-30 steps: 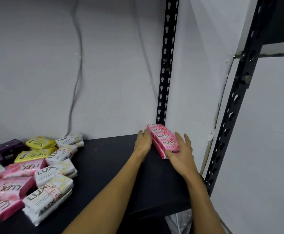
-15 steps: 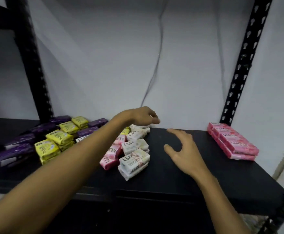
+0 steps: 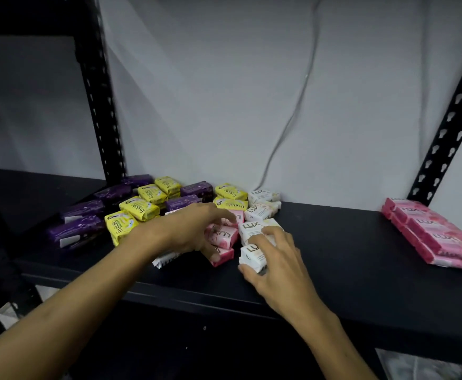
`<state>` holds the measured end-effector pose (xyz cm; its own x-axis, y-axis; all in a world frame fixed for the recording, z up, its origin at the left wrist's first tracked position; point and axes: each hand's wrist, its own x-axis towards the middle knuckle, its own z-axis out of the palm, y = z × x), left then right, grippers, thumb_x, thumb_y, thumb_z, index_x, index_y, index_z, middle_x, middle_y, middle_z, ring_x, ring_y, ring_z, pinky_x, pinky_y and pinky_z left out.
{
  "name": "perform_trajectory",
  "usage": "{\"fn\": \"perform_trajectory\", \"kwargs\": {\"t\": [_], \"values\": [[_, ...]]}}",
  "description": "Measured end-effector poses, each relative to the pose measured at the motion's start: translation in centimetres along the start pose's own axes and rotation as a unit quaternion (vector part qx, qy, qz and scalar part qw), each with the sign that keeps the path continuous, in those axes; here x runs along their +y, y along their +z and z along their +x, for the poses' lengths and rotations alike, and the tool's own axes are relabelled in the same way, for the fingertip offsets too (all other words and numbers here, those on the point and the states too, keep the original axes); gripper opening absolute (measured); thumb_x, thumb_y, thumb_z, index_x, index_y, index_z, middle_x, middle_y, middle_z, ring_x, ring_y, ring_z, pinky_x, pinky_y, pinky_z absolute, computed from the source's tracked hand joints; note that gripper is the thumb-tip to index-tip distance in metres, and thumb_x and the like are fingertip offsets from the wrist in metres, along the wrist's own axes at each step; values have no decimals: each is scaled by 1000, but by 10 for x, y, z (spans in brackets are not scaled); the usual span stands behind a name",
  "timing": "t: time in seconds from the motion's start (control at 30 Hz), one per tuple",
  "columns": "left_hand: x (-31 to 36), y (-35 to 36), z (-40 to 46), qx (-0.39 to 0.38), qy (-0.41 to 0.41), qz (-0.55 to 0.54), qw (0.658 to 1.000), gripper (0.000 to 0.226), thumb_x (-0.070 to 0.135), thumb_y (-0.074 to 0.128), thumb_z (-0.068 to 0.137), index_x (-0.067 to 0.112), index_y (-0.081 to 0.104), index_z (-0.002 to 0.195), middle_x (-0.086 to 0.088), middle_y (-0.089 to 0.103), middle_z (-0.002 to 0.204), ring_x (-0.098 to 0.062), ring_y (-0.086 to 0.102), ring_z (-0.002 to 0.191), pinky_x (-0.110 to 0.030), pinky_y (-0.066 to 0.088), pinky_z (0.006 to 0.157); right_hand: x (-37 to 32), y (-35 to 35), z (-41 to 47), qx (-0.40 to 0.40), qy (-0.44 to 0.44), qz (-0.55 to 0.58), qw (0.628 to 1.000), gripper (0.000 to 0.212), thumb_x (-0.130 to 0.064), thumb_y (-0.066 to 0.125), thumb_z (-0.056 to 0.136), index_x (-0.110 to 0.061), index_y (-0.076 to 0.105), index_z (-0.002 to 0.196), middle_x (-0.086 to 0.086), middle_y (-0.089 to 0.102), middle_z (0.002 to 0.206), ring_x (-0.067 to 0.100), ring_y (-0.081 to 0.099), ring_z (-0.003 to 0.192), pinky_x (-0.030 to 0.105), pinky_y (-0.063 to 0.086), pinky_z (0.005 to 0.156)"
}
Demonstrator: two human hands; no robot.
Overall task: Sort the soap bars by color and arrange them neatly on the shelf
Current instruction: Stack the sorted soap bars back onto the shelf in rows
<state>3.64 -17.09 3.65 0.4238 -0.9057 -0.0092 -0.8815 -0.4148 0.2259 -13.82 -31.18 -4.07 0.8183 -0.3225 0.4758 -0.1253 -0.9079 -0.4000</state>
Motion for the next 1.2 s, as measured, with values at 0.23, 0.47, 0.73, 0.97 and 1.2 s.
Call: {"fn": "perform_trajectory", "kwargs": {"t": [0.23,0.47,0.73,0.97,1.2], "values": [[-7,1,6,9,26,18,999,86,52,91,57,40,54,135,10,56,122,-13,48,111,-34,47,94,27,-7,10,19,28,-15,999,44,-43,71,84,-30,58,124,-9,39,140,12,34,134,39,36,106],[-3,-2,8,-29,48,-7,998,80,48,89,64,39,51,134,7,60,132,-16,55,119,-33,47,98,29,-13,6,36,15,-43,998,58,-60,62,81,-31,54,130,-10,40,143,14,28,141,45,28,113],[29,23,-4,2,124,-37,992,75,61,82,68,39,50,132,16,62,124,-7,56,111,-31,48,94,-3,-23,-25,121,-71,4,990,41,-40,63,90,-26,58,128,-12,48,138,11,29,143,48,24,116],[16,-24,-13,-27,40,-64,997,90,51,89,63,39,42,139,18,48,140,-4,45,125,-27,42,102,-13,-3,-36,30,-62,-4,998,58,-53,51,96,-22,47,144,-8,15,162,6,-5,151,35,13,122],[-1,-36,40,-21,-7,24,999,89,44,87,70,27,40,144,8,48,145,-17,50,125,-30,42,98,-21,-1,-32,6,-54,20,998,43,-43,58,96,-23,50,133,-9,12,155,8,17,146,23,27,114]]}}
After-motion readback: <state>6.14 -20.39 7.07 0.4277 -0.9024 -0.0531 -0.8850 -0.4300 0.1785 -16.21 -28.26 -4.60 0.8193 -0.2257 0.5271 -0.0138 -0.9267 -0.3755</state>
